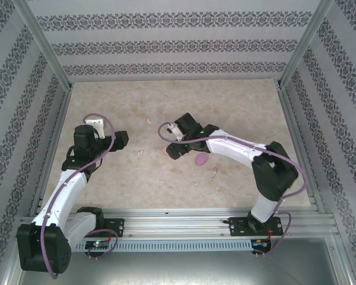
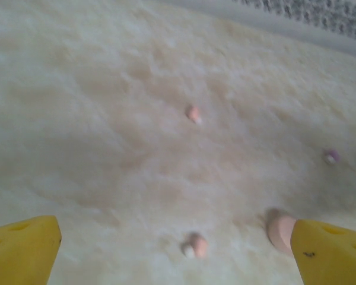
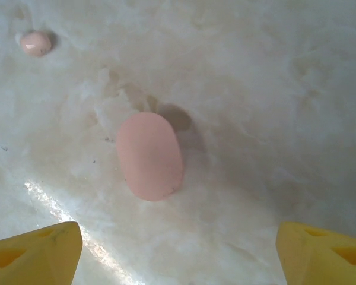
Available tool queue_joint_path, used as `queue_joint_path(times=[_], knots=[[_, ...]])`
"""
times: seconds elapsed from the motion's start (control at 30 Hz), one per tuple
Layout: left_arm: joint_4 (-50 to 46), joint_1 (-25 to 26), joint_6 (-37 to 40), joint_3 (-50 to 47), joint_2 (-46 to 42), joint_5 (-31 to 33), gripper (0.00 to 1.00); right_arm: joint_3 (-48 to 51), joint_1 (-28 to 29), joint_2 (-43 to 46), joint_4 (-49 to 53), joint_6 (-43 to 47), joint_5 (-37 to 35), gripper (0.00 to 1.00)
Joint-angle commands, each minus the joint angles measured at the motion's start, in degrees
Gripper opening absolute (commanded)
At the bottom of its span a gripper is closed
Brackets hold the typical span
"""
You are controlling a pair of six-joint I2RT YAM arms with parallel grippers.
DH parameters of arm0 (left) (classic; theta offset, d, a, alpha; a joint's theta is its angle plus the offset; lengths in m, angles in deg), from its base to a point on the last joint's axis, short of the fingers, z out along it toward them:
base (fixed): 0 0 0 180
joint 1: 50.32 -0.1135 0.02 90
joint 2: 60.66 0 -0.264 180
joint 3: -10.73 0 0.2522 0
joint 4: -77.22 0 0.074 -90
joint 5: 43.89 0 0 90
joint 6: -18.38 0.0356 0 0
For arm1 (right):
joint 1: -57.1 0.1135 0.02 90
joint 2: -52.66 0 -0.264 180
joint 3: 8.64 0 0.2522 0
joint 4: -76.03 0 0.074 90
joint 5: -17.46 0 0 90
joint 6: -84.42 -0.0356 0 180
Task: Insert wireless bluetooth earbuds into charging case
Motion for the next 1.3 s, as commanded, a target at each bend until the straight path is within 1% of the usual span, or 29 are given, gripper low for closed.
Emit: queue_joint_path(times=[0.0,0.13,0.33,0.43,0.6,0.67,0.77,0.9,0.93,1.0,1.17,1.27], knots=[[-2.30,-0.34,-3.96,-2.44,-1.49,-8.39,0.98,-5.77,0.65,-4.48,7.28,1.37,2.31,0.84],[-1.80,-0.23,-3.72,-2.76,0.85,-10.53,0.94,-9.65,1.16,-9.15,9.41,2.97,2.73,0.85],[-1.94,-0.12,-3.84,-1.76,4.34,-12.21,0.93,-13.43,1.41,-14.33,10.61,4.17,2.05,0.86],[-1.81,-0.01,-3.94,-1.47,5.39,-12.92,0.91,-15.86,1.67,-16.57,11.74,5.31,1.80,0.84],[-0.63,0.08,-3.96,-1.32,6.22,-13.39,0.90,-17.56,1.80,-19.70,12.16,6.94,1.63,0.82],[-0.56,0.08,-3.93,-1.08,6.36,-13.45,0.90,-18.07,1.81,-20.61,12.25,7.61,1.66,0.80],[-0.61,0.03,-4.07,-0.79,6.42,-13.52,0.90,-18.95,1.74,-22.04,12.92,8.75,2.17,0.69],[-1.29,0.08,-5.08,0.14,6.52,-13.33,0.89,-19.24,1.73,-22.87,13.27,10.08,2.88,0.60],[-1.55,0.08,-5.34,0.46,6.46,-13.32,0.89,-19.24,1.81,-22.72,13.28,10.41,2.95,0.55],[-2.80,0.05,-5.69,1.27,6.37,-13.72,0.88,-18.93,1.74,-21.63,13.34,10.98,3.02,0.50],[-9.05,0.08,-6.81,5.26,6.30,-16.25,0.83,-14.31,1.54,-13.53,9.97,12.02,2.92,0.47],[-14.20,0.12,-9.63,8.70,6.39,-18.14,0.77,-11.24,1.36,-6.87,7.76,12.41,3.77,0.45]])
